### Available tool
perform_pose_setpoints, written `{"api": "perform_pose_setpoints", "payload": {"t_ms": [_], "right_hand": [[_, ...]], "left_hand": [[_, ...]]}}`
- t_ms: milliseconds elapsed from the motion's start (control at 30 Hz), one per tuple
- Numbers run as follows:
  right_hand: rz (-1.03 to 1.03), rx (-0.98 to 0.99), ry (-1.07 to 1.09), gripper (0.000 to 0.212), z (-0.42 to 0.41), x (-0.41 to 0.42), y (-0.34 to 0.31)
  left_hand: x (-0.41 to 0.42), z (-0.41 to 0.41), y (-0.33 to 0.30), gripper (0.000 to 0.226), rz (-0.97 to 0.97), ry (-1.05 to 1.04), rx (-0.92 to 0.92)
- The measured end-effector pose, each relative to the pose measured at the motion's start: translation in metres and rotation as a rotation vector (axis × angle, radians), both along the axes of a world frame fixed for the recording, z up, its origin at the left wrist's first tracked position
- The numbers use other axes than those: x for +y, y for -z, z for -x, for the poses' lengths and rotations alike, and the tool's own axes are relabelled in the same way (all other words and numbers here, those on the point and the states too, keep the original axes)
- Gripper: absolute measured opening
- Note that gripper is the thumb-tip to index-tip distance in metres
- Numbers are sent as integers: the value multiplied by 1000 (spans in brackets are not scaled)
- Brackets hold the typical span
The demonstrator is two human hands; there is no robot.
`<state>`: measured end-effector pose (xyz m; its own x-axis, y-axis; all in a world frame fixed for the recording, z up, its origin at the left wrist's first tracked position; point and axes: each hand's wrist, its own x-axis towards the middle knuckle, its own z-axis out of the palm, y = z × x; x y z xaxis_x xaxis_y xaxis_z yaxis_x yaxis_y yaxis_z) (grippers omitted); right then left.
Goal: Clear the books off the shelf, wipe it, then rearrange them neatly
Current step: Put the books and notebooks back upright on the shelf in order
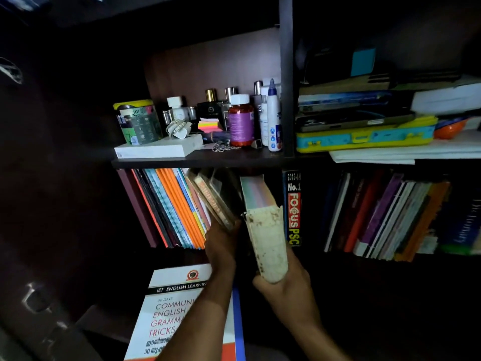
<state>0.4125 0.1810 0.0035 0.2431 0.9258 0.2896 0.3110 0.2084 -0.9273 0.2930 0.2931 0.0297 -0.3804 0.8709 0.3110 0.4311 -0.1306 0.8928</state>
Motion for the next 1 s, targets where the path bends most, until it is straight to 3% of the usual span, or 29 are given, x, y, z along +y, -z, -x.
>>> {"api": "perform_pose_setpoints", "payload": {"t_ms": [100, 433, 733, 800, 900, 933, 1000], "right_hand": [[-40, 3, 8, 99, 4, 20, -2], [-182, 188, 58, 95, -8, 48, 15], [-12, -22, 135, 104, -13, 67, 12], [2, -137, 143, 100, -24, 72, 6], [73, -208, 166, 88, -34, 75, -4], [90, -220, 169, 82, -37, 74, -6], [70, -211, 179, 66, -37, 72, -9]], "left_hand": [[0, 0, 6, 29, -64, -24, -19], [6, -6, 6, 44, -122, -71, -6], [5, -14, 7, 21, -95, -50, -72], [7, -14, 7, 34, -89, -32, -58], [12, -11, 8, 86, -126, -19, -59], [13, -11, 10, 93, -131, -13, -63], [18, -9, 12, 83, -118, -5, -66]]}}
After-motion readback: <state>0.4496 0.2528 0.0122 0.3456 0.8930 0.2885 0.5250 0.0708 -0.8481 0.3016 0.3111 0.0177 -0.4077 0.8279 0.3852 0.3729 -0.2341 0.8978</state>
